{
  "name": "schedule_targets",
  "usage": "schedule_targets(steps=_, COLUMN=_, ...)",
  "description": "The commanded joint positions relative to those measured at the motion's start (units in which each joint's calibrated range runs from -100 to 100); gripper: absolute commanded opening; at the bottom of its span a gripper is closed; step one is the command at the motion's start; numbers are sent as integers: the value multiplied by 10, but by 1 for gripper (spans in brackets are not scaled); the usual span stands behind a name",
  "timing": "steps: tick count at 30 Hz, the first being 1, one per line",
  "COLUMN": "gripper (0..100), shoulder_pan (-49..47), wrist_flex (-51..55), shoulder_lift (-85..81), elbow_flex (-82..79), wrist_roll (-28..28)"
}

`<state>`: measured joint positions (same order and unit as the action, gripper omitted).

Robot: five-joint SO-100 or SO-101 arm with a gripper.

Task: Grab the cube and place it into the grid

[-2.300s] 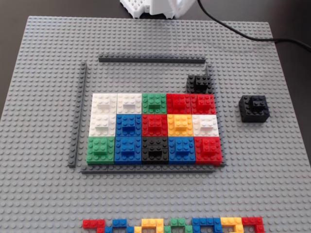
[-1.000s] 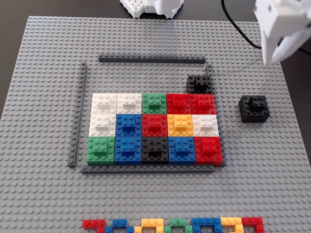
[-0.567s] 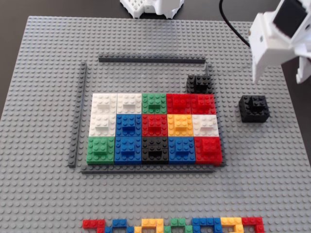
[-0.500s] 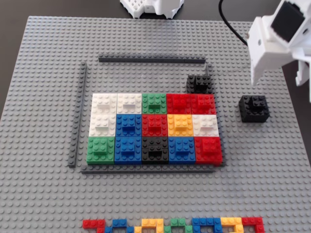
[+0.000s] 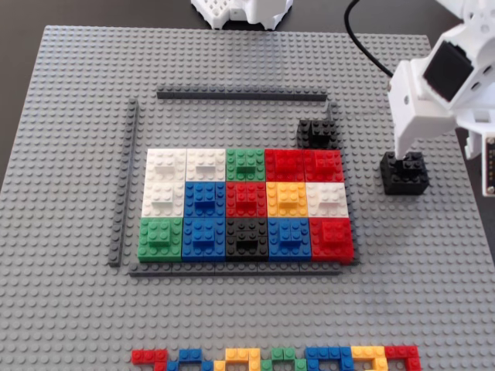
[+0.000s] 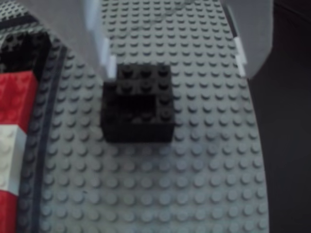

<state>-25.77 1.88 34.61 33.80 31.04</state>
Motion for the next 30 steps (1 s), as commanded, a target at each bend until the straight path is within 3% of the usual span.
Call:
schedule_targets(steps=1, gripper=31, shoulder_pan=7, wrist_flex=-5, shoulder_lift=-14, elbow_flex=4, wrist_roll=2)
schedule_targets(steps=15, gripper=30, shoulder_pan=13, wrist_flex=-17, shoulder_lift=-12, elbow_flex=-20, wrist_roll=2)
schedule_targets(steps=23, gripper=16, shoulder_pan=11, wrist_flex=-14, shoulder_lift=-13, elbow_flex=-13, wrist_roll=1)
schedule_targets(steps=30, gripper=11, shoulder_pan=10, wrist_flex=-10, shoulder_lift=-15, elbow_flex=-8, wrist_roll=0)
